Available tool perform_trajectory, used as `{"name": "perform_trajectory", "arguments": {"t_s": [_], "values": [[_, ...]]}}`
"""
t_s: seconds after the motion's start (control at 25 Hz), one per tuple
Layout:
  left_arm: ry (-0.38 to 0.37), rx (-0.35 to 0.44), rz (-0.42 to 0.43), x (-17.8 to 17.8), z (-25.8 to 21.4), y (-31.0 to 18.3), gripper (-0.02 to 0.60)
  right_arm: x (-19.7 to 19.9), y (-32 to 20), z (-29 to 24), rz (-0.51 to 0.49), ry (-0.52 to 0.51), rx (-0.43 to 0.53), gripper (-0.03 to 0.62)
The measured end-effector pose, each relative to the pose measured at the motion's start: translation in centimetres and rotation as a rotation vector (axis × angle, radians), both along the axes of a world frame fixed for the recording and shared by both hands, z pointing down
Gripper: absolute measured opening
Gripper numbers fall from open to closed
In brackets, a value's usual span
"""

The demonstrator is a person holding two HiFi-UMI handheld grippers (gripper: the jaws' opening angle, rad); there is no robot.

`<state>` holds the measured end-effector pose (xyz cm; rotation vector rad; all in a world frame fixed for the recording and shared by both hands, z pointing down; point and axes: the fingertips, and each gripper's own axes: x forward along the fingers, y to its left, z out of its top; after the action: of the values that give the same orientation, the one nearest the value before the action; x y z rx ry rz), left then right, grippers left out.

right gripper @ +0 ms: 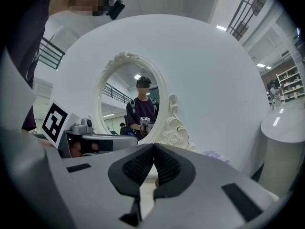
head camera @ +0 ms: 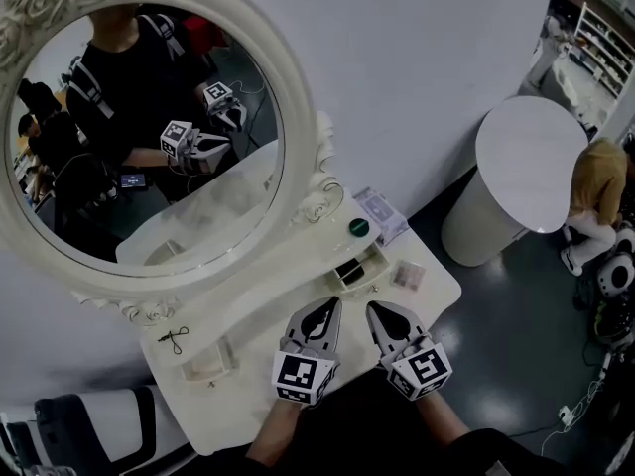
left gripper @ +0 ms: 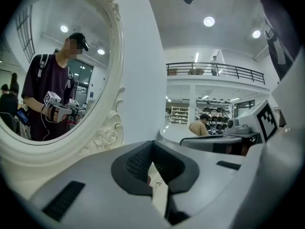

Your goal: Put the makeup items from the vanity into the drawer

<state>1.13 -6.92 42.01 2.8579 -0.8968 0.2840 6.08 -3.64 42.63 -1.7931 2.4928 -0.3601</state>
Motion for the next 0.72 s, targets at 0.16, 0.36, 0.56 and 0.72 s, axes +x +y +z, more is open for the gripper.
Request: {"name": "perform_trajectory", "arguments": {"t_s": [0.16,0.36,0.56,0.72], "values": [[0.020,0.021,-0.005,-0.8,-0.2,1.0,0.014,-1.4,0.6,-1.1,-0.014,0.001,0.028,0.023],[0.047,0.025,-0.027,-1.7,-0.6,1.6,0.014,-2.1,0.9,-1.6,-0.024,0.010,0.049,0.023],[0.065,0.034,-0.047,-2.3,-1.1,1.8,0.014,-2.4,1.2,-1.9,-0.025,0.009,0.048,0.023],[0.070,0.041,-0.053,-2.5,-1.3,1.9,0.014,-2.6,1.2,-2.0,-0.031,0.009,0.054,0.023]]}}
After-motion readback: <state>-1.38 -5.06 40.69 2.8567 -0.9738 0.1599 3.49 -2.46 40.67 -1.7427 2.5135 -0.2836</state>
